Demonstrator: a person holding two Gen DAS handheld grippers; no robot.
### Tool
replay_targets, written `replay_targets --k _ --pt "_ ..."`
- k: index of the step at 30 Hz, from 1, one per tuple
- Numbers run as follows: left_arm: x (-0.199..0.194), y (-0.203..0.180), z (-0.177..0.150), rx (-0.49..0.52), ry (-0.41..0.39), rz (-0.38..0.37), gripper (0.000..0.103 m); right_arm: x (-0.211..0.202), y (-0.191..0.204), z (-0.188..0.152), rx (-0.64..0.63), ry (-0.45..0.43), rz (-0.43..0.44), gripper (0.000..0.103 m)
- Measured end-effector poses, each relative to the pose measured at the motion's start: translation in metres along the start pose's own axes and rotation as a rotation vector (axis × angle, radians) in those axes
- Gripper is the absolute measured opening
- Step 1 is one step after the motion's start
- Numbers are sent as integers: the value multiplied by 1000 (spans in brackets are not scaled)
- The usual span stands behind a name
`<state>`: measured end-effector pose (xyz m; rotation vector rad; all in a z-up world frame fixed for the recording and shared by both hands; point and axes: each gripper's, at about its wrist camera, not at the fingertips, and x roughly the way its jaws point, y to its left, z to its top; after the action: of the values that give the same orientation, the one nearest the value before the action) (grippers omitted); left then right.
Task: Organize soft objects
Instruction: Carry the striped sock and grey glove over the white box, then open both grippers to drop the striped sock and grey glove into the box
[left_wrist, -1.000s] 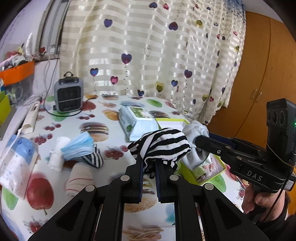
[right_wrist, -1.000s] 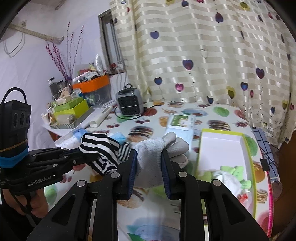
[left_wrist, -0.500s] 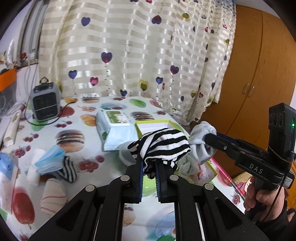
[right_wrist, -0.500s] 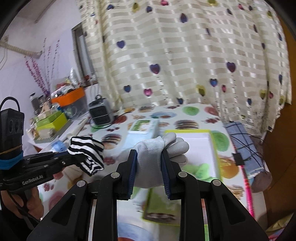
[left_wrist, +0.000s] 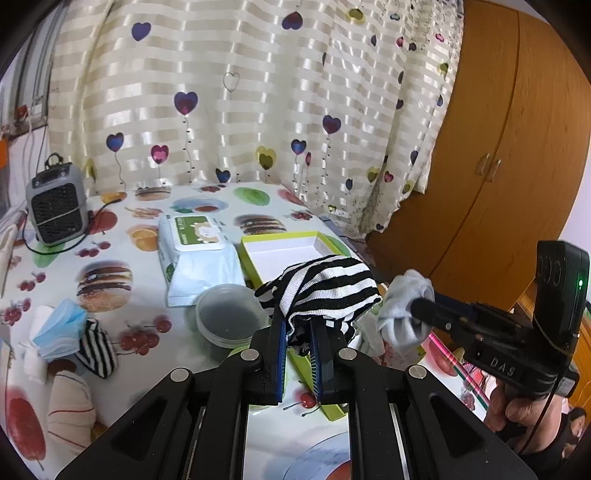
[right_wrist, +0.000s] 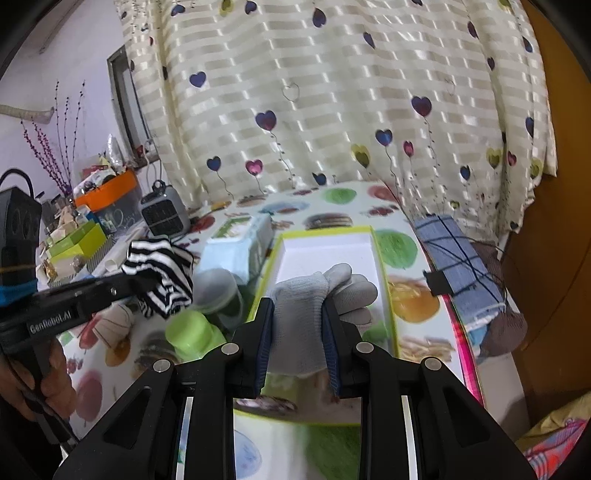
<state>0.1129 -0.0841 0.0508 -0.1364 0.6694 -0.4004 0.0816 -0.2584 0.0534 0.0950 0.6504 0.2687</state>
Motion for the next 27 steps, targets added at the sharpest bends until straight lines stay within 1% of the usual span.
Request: replay_targets --k 11,20,24,27 --pt "34 -17 10 22 40 -4 10 15 -18 -19 37 64 -1 27" --pt "71 -24 18 7 86 13 10 33 -30 -27 50 107 5 27" --pt "86 -26 19 -1 104 13 10 33 -35 -32 59 116 14 27" --pt "96 -29 19 0 119 14 10 32 -37 -34 58 128 20 30"
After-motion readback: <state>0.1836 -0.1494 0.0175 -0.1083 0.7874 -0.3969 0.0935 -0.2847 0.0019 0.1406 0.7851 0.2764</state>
